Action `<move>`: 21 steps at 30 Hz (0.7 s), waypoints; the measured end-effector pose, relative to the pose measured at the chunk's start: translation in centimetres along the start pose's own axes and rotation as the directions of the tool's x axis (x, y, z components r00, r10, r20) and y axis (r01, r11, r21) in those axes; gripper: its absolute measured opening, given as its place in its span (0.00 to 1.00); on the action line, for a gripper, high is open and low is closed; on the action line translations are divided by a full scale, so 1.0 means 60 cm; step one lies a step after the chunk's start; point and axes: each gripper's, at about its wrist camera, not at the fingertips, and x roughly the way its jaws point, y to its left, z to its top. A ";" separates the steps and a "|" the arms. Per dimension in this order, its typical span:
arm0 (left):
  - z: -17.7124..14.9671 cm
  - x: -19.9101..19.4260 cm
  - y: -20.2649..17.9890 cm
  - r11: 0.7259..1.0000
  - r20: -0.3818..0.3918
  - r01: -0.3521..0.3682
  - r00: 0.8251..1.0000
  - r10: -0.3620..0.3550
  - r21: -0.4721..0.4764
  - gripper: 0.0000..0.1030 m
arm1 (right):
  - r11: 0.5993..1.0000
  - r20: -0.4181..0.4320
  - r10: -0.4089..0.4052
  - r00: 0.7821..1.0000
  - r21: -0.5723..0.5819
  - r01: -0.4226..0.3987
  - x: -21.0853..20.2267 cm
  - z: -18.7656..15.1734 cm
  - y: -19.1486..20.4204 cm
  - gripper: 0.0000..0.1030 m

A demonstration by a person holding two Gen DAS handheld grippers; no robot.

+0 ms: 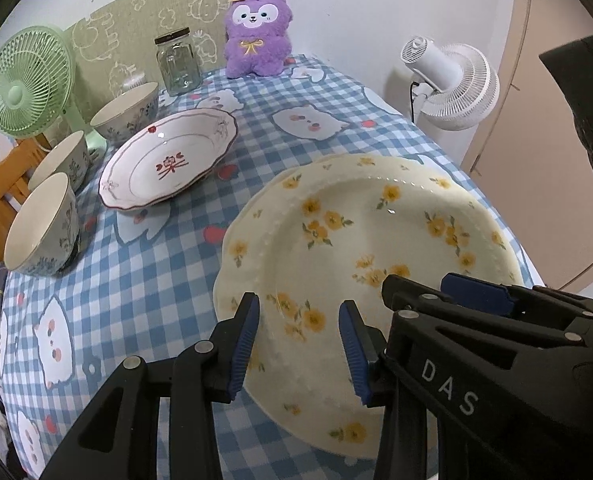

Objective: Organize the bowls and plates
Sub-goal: 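Open the right tool and lift it off the stacked flowered plates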

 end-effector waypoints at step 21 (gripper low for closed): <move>0.062 0.035 0.018 0.997 -0.014 0.016 1.000 -0.017 -0.069 0.42 | 0.994 0.020 -0.053 0.998 -0.094 0.054 0.036 0.089 0.015 0.41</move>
